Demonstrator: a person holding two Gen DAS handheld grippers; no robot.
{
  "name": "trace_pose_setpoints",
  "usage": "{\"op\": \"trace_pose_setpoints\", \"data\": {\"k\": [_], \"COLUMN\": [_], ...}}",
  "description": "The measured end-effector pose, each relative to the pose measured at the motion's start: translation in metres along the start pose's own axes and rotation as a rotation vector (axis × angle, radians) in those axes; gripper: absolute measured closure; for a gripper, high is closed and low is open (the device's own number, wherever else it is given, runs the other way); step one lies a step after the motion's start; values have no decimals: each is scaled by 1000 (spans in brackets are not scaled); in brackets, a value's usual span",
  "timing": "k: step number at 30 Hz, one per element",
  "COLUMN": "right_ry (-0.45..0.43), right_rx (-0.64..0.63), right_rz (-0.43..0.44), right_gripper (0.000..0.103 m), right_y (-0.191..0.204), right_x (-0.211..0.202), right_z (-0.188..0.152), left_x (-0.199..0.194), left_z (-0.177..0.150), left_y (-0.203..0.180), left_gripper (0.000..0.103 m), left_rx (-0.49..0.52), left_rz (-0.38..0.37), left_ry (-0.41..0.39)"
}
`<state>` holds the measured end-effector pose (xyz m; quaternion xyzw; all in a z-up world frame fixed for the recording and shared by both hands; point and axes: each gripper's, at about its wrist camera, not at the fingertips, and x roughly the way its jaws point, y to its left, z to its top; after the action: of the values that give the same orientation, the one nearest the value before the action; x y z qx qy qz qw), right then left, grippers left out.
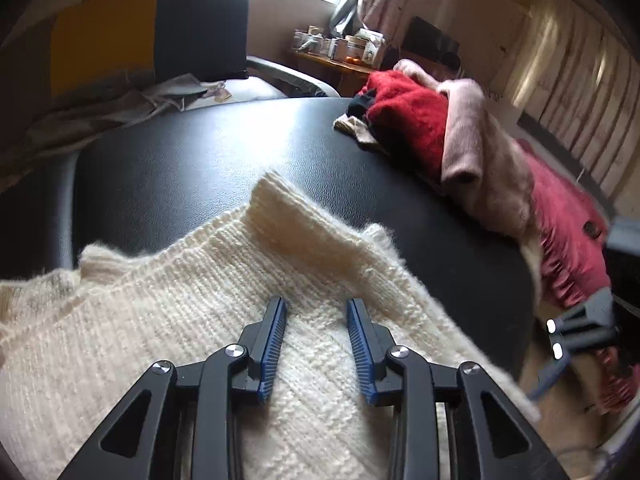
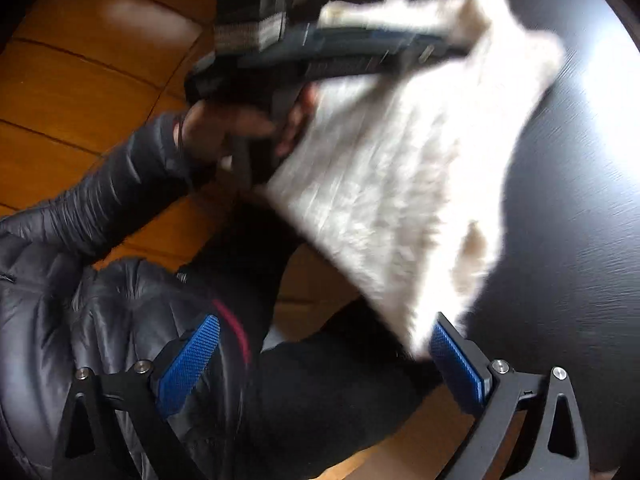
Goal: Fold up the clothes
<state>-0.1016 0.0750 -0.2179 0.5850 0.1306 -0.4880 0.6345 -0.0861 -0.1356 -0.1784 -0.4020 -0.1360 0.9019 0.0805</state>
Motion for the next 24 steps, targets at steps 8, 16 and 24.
{"op": "trace_pose_setpoints", "data": {"k": [8,16,24], "right_ry": [-397,-345,-347], "right_rx": [17,-107,67], "right_rz": [-295,-747,-892], "right_gripper": [0,70,92], "right_y": [-2,-2,-57], "right_x": [-38,23,2], "right_z": [38,135,126], "left_x": [-65,-73,-43], "left_z": [-20,-55,-47], "left_y": [30,51,67], "left_gripper": [70,70,68], "left_rx": [-34,-42,-189], "left_rz": [153,233,205], "left_ry": [-132,-124,-120]}}
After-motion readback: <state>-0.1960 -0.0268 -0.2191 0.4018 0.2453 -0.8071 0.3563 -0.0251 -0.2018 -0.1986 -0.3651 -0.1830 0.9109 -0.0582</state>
